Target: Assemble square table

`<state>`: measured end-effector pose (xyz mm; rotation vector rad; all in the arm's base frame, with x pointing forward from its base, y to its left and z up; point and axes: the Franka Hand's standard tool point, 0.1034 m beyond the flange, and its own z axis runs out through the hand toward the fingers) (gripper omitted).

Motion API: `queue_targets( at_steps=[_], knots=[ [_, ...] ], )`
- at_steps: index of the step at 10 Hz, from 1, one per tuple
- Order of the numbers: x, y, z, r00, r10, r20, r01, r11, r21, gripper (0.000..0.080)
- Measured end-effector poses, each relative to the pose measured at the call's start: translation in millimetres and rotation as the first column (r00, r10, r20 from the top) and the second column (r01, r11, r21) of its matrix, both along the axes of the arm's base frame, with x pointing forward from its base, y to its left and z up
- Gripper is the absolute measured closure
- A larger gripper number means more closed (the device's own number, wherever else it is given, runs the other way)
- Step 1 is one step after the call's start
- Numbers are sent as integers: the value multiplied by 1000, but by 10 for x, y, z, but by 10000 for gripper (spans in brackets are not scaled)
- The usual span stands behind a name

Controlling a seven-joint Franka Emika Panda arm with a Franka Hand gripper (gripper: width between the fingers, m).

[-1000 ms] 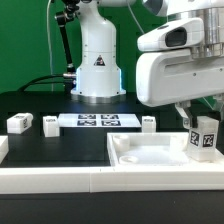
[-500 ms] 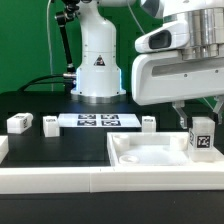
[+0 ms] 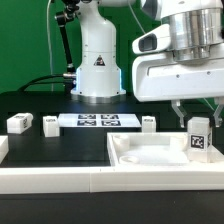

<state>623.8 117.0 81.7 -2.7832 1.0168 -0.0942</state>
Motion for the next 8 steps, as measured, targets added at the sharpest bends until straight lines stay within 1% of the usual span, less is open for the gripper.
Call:
queue_targets(
  at_steps=[1, 4, 8],
  knots=[
    [-2, 0, 1, 992, -124, -21, 125, 992, 20, 506],
    [-10, 11, 0, 935, -347, -72, 351, 935, 55, 506],
    [-11, 20, -1, 854, -506, -121, 517, 852, 81, 506]
  ],
)
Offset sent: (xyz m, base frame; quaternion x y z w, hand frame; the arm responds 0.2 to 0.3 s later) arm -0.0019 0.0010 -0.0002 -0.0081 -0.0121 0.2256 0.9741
